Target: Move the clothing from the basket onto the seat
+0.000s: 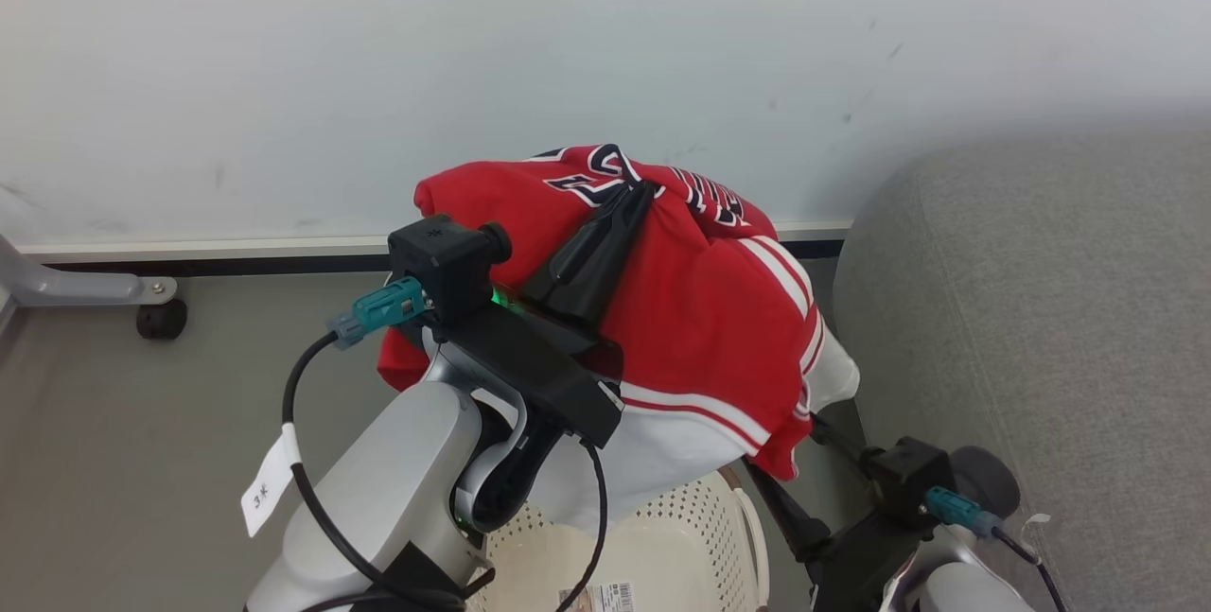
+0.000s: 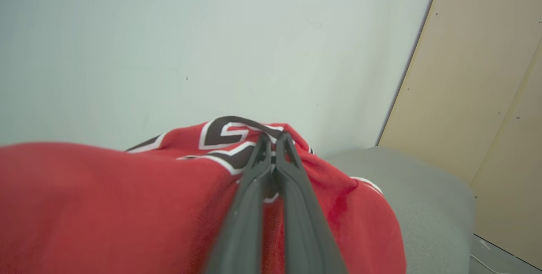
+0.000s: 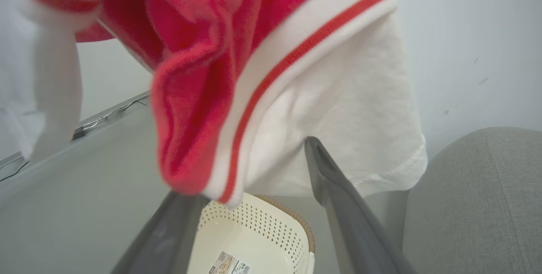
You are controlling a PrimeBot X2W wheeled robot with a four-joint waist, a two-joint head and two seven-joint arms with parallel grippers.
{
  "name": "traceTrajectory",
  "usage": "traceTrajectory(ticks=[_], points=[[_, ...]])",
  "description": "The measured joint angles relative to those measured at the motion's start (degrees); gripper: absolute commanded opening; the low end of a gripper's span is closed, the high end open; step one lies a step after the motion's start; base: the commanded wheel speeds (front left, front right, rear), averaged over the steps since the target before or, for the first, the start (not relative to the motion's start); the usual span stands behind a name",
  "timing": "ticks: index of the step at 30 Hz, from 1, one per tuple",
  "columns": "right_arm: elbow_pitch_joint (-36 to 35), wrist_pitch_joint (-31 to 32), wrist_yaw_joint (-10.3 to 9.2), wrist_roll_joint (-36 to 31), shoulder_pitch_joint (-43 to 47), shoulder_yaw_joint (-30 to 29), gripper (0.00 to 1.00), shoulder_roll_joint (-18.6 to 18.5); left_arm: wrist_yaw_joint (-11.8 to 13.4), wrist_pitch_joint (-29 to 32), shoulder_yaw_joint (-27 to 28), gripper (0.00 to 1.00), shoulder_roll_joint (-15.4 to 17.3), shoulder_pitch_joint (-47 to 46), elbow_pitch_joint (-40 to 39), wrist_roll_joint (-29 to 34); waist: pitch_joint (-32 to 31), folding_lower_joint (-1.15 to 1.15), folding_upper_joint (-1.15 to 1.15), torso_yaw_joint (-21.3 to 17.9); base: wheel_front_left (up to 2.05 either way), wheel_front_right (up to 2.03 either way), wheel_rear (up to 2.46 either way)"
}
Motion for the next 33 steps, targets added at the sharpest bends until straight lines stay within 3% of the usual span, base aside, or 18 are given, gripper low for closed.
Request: traceTrajectory(ticks=[22,23,24,33], points=[[6.67,-2.18,0.0,1.69,-8.93,-2.18,1.0,5.42,-0.01,2.03,-4.19,0.0,-0.59,2.2,-1.0,-1.42,-0.99,0.0,0.0,2.43,0.0,0.0,0.0],[6.71,-2.47,0.0,1.72,-9.17,-2.18,0.44,5.44,-0.01,2.2,-4.31,0.0,-0.59,2.44,-0.98,-1.42,-0.99,0.0,0.0,2.5,0.0,0.0,0.0],[6.73,-2.49,0.0,1.78,-9.41,-2.11,0.02,5.44,-0.01,2.46,-4.38,0.0,-0.59,2.54,-0.92,-1.43,-0.99,0.0,0.0,2.57,0.0,0.0,0.0],[5.53,-2.54,0.0,3.26,-9.76,-2.18,0.0,5.22,0.46,3.02,-4.25,0.0,0.54,4.41,0.59,-1.76,-0.77,0.0,0.0,2.21,0.0,0.0,0.0]])
